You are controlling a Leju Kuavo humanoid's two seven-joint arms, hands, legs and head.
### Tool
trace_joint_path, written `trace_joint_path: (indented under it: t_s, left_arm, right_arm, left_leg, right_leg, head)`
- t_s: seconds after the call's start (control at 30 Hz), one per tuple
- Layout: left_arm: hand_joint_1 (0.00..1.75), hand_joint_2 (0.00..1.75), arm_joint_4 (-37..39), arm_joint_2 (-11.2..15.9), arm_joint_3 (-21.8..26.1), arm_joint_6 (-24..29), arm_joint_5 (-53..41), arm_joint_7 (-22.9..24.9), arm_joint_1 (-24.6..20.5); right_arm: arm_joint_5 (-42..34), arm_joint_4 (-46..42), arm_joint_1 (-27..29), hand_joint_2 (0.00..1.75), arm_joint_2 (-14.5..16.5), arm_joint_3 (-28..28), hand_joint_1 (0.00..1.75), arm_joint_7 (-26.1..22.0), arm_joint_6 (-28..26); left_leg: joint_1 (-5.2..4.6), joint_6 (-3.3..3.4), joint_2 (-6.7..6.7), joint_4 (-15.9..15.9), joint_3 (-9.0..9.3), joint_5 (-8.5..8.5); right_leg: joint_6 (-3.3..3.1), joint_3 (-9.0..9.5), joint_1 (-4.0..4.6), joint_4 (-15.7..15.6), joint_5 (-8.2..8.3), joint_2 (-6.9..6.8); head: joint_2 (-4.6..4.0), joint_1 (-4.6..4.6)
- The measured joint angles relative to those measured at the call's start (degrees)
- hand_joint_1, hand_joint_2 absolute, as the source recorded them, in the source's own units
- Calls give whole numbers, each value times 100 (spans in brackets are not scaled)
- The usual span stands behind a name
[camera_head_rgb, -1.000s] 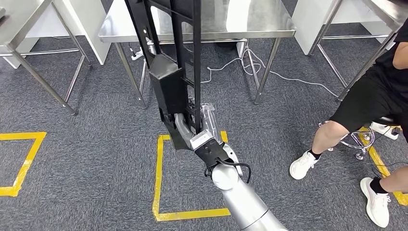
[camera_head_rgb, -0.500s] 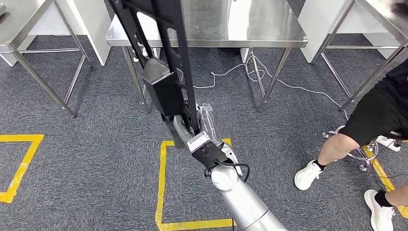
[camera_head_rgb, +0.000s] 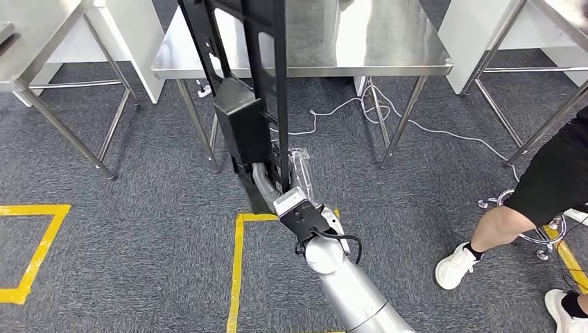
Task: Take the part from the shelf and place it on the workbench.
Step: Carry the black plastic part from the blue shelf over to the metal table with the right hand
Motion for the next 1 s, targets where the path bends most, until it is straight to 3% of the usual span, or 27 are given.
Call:
trace_joint_path:
  t_s: [0.03, 0.07, 0.1, 0.17, 0.2, 0.27, 0.37, 0.43, 0.53, 0.57, 0.6, 0.67, 0.7, 0.77, 0.83, 0.9, 0.93, 1.0]
  left_arm:
    - [0, 175, 0, 0, 1, 0, 0, 1, 4]
    - [0, 175, 0, 1, 1, 0, 0, 1, 8]
    - [0, 175, 0, 1, 1, 0, 1, 1, 9]
    - [0, 175, -1, 4, 1, 0, 1, 1, 7]
    - [0, 175, -1, 5, 1, 0, 0, 3, 4]
    - [0, 175, -3, 7, 1, 0, -1, 8, -7]
    - [0, 175, -5, 5, 1, 0, 1, 12, -11]
    - [0, 175, -6, 3, 1, 0, 1, 13, -22]
    - [0, 175, -7, 2, 2, 0, 2, 13, -29]
    - [0, 175, -7, 2, 2, 0, 3, 13, -25]
    - [0, 175, -7, 2, 3, 0, 3, 14, -21]
    - [0, 175, -7, 2, 3, 0, 3, 14, -16]
    - [0, 175, -7, 2, 3, 0, 3, 14, -17]
    - [0, 175, -8, 3, 3, 1, 7, 14, -25]
    - [0, 175, -11, 4, 4, 3, 10, 15, -32]
    - [0, 175, -14, 5, 5, 8, 12, 16, -37]
    - [0, 175, -15, 5, 5, 9, 13, 17, -41]
    - [0, 175, -15, 4, 6, 11, 15, 17, -37]
  right_arm:
    - [1, 3, 9, 175, 1, 0, 175, 1, 0]
    - [1, 6, 17, 175, 1, 0, 175, 1, 1]
    - [1, 9, 21, 175, 0, -1, 175, 2, 1]
    - [1, 12, 16, 175, 0, -1, 175, 2, 1]
    - [1, 16, 7, 175, -1, -1, 175, 2, 1]
    - [-1, 28, -17, 175, 3, -1, 175, 5, 1]
    - [-3, 39, -40, 175, 11, 0, 175, 10, 0]
    - [-8, 43, -69, 175, 14, -1, 175, 10, 0]
    - [-12, 67, -85, 175, 2, -1, 175, 9, 0]
    - [-12, 79, -77, 175, -4, -1, 175, 10, 0]
    - [-12, 89, -72, 175, -8, -1, 175, 10, 0]
    - [-13, 97, -68, 175, -11, -1, 175, 10, 0]
    - [-14, 102, -70, 175, -11, -1, 175, 10, 0]
    - [-21, 114, -78, 175, -8, 1, 175, 9, 0]
    - [-38, 128, -89, 175, -4, 2, 175, 5, 0]
    - [-62, 136, -100, 175, 2, 0, 175, -1, 0]
    - [-74, 140, -109, 175, 7, -1, 175, -6, 0]
    - [-97, 156, -124, 175, 14, -3, 175, -13, 0]
  left_leg:
    - [26, -35, 7, 222, -202, -106]
    - [49, -62, 15, 247, -310, -103]
    - [72, -82, 24, 88, -319, 25]
    - [104, -92, 42, -650, -95, 563]
    - [97, -77, 50, -970, 20, 737]
    - [58, 15, 59, -1272, 154, 844]
    - [32, 184, 49, -1320, 282, 855]
    - [41, 255, 41, -1359, 385, 840]
    - [32, 303, 27, -1367, 451, 757]
    - [28, 302, 19, -1367, 480, 723]
    - [25, 294, 10, -1367, 520, 688]
    - [22, 266, -2, -1369, 621, 606]
    - [15, 243, -5, -1364, 679, 559]
    - [-2, 180, -5, -1359, 742, 468]
    - [-2, 120, 1, -1322, 782, 406]
    - [23, 69, 16, -1153, 745, 339]
    - [35, 41, 23, -957, 646, 274]
    - [50, -8, 33, -319, 249, 48]
  right_leg:
    - [-2, 37, -1, 0, -39, 6]
    - [12, 80, -4, 1, -80, 15]
    - [29, 132, -9, 1, -123, 26]
    - [78, 253, -20, 0, -220, 38]
    - [109, 307, -15, -3, -264, 40]
    - [195, 366, 3, -3, -324, 42]
    - [317, 379, 37, 133, -346, 39]
    - [331, 138, 31, 560, -437, 30]
    - [339, -593, 13, 1581, -762, 24]
    - [356, -753, 12, 1711, -801, 24]
    - [390, -794, 14, 1612, -721, 23]
    - [469, -584, 16, 881, -284, 12]
    - [465, -455, 23, 488, -83, -2]
    - [356, -291, 32, 70, 70, -26]
    - [245, -227, 16, 56, 50, -17]
    - [185, -133, -15, 60, 54, 0]
    - [148, -84, -26, 60, 34, 4]
    - [89, -17, -22, 60, -29, 5]
  head:
    - [0, 0]
    - [0, -3]
    - [0, -3]
    - [0, -7]
    - [0, -7]
    - [0, -11]
    - [0, -7]
    - [0, 3]
    - [0, 25]
    - [0, 26]
    - [0, 28]
    - [0, 34]
    - [0, 38]
    - [0, 54]
    - [0, 55]
    - [0, 44]
    - [0, 35]
    - [0, 14]
